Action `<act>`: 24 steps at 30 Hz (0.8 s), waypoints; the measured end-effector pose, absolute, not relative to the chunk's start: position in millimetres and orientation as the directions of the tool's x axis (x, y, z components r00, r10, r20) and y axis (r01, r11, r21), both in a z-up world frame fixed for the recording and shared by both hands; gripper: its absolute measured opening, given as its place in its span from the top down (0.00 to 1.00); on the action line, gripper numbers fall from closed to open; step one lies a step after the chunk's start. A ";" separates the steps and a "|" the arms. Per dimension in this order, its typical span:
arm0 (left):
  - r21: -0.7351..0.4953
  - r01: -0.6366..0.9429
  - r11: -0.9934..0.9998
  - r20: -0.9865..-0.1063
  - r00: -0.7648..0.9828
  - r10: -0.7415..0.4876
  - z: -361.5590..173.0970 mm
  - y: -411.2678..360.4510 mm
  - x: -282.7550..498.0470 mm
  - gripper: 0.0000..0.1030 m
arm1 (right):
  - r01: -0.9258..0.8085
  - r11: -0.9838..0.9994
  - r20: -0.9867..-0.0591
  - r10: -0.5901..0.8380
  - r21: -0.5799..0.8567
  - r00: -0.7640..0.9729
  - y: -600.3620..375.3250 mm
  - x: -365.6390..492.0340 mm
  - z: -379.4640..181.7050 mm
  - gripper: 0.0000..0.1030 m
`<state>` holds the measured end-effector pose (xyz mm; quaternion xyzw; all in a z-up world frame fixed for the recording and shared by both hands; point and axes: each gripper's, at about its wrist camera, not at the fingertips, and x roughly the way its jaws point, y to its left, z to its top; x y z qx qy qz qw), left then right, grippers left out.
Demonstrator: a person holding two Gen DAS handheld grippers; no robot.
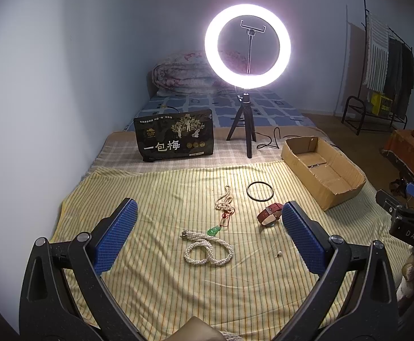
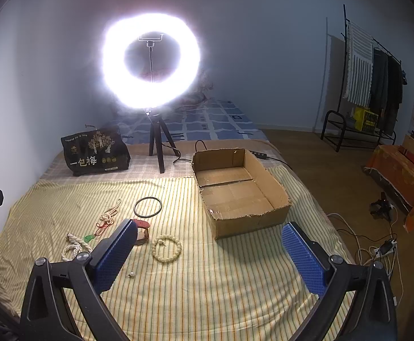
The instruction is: Organize jewelry
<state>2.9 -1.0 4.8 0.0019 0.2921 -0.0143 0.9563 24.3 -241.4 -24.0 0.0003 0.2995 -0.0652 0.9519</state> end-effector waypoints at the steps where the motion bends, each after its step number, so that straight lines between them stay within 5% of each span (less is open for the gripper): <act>1: -0.006 0.028 1.000 -0.558 0.830 -0.027 5.4 -1.0 3.3 0.00 | 0.124 0.991 -0.570 -0.124 -0.039 0.812 -241.3 24.2 -24.1 0.00; 24: -0.007 0.028 1.000 -0.550 0.835 -0.027 10.4 0.6 3.5 0.00 | 0.128 0.991 -0.570 -0.126 -0.037 0.812 -240.3 23.9 -25.4 0.00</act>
